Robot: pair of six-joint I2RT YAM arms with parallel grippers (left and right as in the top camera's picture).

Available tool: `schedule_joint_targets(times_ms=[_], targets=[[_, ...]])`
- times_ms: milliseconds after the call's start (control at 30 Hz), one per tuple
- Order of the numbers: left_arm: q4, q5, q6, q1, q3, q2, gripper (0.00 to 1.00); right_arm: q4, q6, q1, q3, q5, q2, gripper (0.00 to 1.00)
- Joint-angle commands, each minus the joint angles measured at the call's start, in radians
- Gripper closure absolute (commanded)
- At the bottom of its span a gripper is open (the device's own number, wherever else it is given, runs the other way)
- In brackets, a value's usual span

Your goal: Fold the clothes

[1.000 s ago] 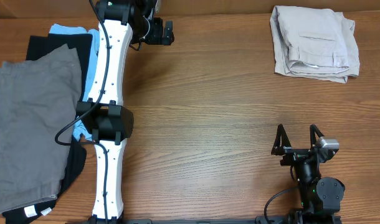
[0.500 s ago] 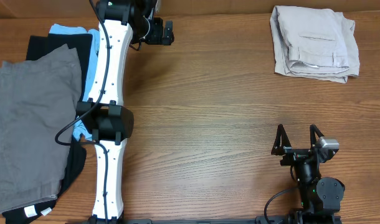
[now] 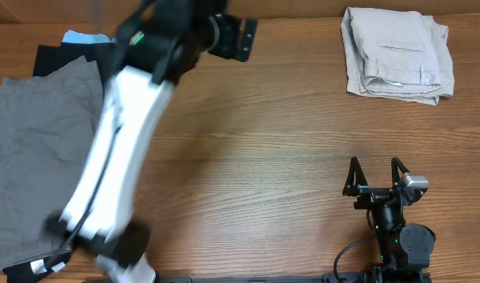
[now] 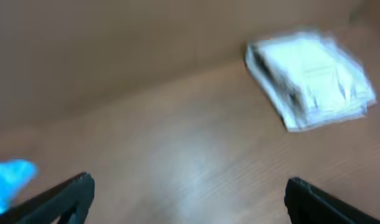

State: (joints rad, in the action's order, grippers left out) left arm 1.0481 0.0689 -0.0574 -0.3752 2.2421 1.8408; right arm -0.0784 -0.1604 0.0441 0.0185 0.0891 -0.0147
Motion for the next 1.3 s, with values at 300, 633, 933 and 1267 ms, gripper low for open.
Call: schedule_joint_targets(times_ms=[300,633,933,1267], targets=[[-0.716,-0.083,0.024,0.164,-1.154,-0.713,0.00,0.003,0.001,-0.006,-0.011,-0.010,0.012,0.00],[-1.072,-0.067,0.023,0.244,-1.839,-1.266,0.00,0.003,0.001,-0.006,-0.011,-0.010,0.012,0.00],[-1.121,-0.013,0.024,0.343,-2.124,-1.640,0.00,0.003,0.001,-0.006,-0.011,-0.010,0.012,0.00],[-1.050,0.011,0.035,0.377,-2.225,-1.839,0.00,0.003,0.001,-0.006,-0.011,-0.010,0.012,0.00]])
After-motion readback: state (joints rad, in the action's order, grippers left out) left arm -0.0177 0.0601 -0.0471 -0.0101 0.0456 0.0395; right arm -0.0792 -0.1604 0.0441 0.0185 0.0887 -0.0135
